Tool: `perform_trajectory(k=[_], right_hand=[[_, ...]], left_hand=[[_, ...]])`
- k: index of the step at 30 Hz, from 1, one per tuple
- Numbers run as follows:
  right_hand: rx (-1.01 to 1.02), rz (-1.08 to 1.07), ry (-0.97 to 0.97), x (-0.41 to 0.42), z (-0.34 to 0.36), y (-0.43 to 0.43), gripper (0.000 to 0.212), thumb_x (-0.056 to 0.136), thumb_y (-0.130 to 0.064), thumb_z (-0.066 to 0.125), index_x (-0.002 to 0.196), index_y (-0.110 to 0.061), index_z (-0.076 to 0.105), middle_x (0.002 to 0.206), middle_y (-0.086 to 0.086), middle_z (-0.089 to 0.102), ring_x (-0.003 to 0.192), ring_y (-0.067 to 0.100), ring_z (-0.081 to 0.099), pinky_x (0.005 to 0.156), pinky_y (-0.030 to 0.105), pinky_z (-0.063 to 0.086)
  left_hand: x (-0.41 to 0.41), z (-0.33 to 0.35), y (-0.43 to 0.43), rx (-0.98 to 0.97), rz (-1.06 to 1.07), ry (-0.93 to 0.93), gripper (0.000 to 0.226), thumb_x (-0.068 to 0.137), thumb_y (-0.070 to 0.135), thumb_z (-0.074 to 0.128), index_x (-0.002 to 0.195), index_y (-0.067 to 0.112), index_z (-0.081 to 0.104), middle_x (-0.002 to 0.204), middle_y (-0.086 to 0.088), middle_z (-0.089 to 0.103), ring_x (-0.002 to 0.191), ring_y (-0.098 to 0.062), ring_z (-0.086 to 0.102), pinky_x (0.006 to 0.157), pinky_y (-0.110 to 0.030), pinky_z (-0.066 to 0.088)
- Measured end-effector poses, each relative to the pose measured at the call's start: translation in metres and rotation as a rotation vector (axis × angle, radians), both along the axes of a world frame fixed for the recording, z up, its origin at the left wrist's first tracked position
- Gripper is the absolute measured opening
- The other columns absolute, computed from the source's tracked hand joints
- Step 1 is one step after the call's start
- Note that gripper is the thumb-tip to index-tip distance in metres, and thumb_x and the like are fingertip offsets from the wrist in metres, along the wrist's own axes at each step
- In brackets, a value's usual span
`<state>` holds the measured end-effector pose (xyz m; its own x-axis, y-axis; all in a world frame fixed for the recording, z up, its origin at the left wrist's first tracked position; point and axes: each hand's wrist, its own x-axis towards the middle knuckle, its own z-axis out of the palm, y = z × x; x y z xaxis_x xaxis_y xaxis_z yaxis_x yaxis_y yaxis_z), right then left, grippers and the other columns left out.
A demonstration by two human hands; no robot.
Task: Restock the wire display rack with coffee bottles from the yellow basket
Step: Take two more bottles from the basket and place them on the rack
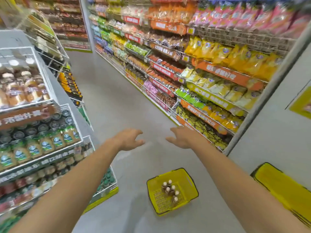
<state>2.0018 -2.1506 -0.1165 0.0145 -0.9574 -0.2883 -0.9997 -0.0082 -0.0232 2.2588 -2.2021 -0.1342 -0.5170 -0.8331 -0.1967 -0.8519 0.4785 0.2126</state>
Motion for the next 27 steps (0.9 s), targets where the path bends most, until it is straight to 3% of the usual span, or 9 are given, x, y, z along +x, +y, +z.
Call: perform_trajectory(k=[5,10,17,27], right_hand=[[0.068,-0.050,0.024,-0.120,-0.017,0.007,0.080,0.104,-0.068,0.035,0.167,-0.020,0.024,0.170,0.012,0.028,0.155,0.035,0.031,0.120,0.054,0.037],[0.109,-0.030,0.064,-0.185,-0.033,-0.010,0.077,0.104,-0.068,0.033,0.164,-0.020,0.029,0.166,0.013,0.035,0.149,0.038,0.039,0.116,0.053,0.042],[0.140,0.087,0.043,-0.199,-0.075,-0.082,0.073,0.106,-0.064,0.036,0.162,-0.018,0.033,0.163,0.015,0.041,0.149,0.036,0.041,0.117,0.053,0.041],[0.327,0.247,0.026,-0.210,-0.197,-0.182,0.069,0.105,-0.062,0.039,0.158,-0.017,0.040,0.157,0.016,0.048,0.145,0.036,0.044,0.116,0.051,0.041]], left_hand=[[-0.130,-0.033,-0.001,0.052,-0.059,0.058,0.063,0.103,0.048,0.047,0.154,0.012,0.040,0.159,-0.007,0.043,0.146,-0.024,0.041,0.119,-0.034,0.031],[-0.203,-0.053,-0.009,0.074,-0.084,0.071,0.063,0.103,0.048,0.047,0.155,0.013,0.040,0.159,-0.007,0.044,0.146,-0.025,0.042,0.119,-0.036,0.031],[-0.216,-0.093,-0.062,0.155,0.020,-0.005,0.062,0.104,0.048,0.045,0.156,0.016,0.038,0.162,-0.006,0.040,0.148,-0.026,0.038,0.119,-0.037,0.030],[-0.207,-0.212,-0.123,0.409,0.283,-0.128,0.065,0.103,0.051,0.043,0.157,0.017,0.034,0.163,-0.006,0.036,0.149,-0.027,0.035,0.121,-0.043,0.031]])
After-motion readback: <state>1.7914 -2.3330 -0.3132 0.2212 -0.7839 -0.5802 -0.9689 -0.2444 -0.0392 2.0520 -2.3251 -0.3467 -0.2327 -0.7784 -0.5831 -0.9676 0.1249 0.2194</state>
